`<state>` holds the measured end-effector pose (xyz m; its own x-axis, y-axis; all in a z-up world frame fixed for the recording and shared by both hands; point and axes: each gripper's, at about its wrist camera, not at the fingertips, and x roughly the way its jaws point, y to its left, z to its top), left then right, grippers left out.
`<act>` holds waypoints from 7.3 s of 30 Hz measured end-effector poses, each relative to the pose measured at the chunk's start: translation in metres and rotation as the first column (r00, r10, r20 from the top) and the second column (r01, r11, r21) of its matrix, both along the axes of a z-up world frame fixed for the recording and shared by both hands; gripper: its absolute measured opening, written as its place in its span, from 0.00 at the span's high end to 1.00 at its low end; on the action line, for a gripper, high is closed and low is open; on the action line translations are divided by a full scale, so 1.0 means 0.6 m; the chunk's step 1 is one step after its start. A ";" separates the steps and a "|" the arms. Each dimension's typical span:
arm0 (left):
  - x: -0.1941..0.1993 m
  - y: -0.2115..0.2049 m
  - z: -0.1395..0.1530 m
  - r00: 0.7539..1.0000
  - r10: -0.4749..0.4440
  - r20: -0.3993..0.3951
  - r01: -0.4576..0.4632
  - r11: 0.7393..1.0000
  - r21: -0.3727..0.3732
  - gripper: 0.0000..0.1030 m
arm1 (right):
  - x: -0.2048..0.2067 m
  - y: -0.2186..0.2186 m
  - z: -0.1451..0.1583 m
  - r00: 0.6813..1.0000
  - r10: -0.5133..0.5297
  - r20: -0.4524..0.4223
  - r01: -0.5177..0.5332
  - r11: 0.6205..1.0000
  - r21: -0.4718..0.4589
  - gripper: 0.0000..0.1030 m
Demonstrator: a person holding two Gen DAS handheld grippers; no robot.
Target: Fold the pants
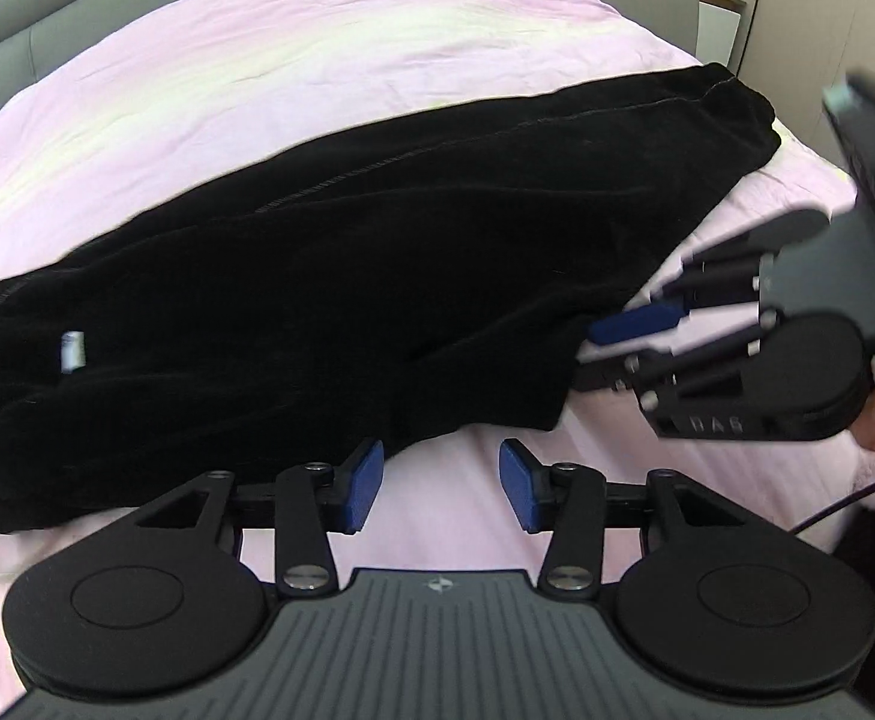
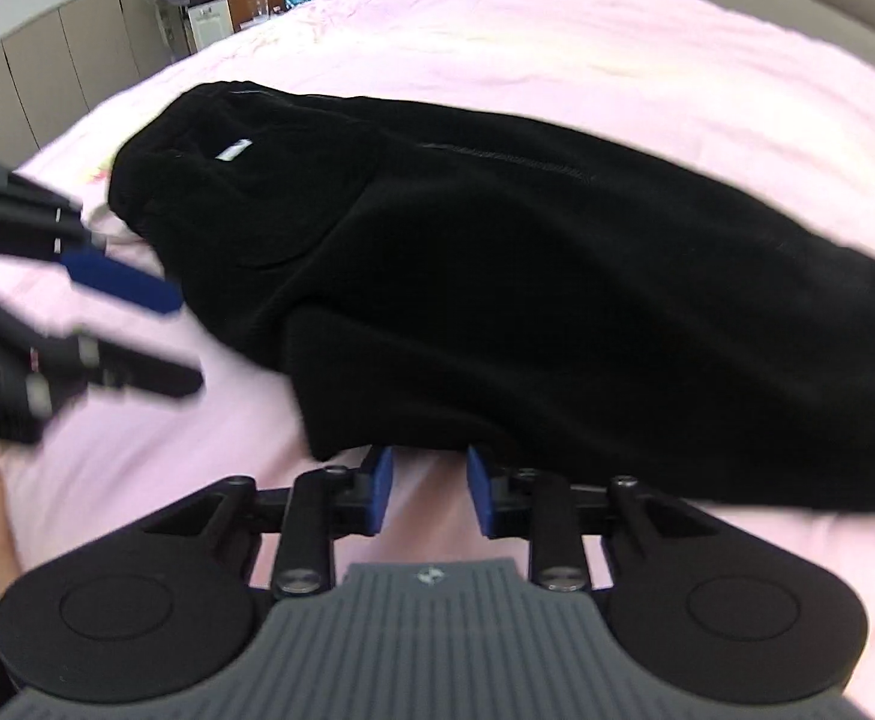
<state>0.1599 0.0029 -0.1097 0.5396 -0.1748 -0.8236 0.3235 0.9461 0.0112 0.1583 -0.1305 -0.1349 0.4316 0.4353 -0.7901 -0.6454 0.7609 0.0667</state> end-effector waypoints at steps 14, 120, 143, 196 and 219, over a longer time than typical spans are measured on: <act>0.076 -0.050 -0.058 0.963 0.267 0.037 -0.262 0.959 -0.110 0.63 | 0.018 -0.094 -0.003 0.993 -0.113 0.027 0.110 0.989 0.094 0.81; 0.248 0.071 -0.001 0.897 0.433 -0.090 -0.425 0.900 0.099 0.62 | 0.375 -0.801 0.046 0.507 -0.840 -0.195 0.862 0.487 0.141 0.61; 0.105 0.201 0.048 0.818 0.546 -0.182 -0.564 0.822 -0.071 0.52 | 0.399 -0.714 0.012 0.503 -0.862 -0.069 0.862 0.506 -0.029 0.52; 0.116 0.322 0.122 0.764 0.644 0.036 -0.645 0.763 0.040 0.28 | 0.344 -0.588 0.063 0.720 -0.692 -0.052 0.692 0.721 -0.021 0.46; 0.450 0.119 -0.092 0.897 0.434 -0.082 -0.440 0.896 -0.064 0.58 | 0.544 -0.150 -0.090 0.919 -0.386 -0.079 0.374 0.918 -0.129 0.61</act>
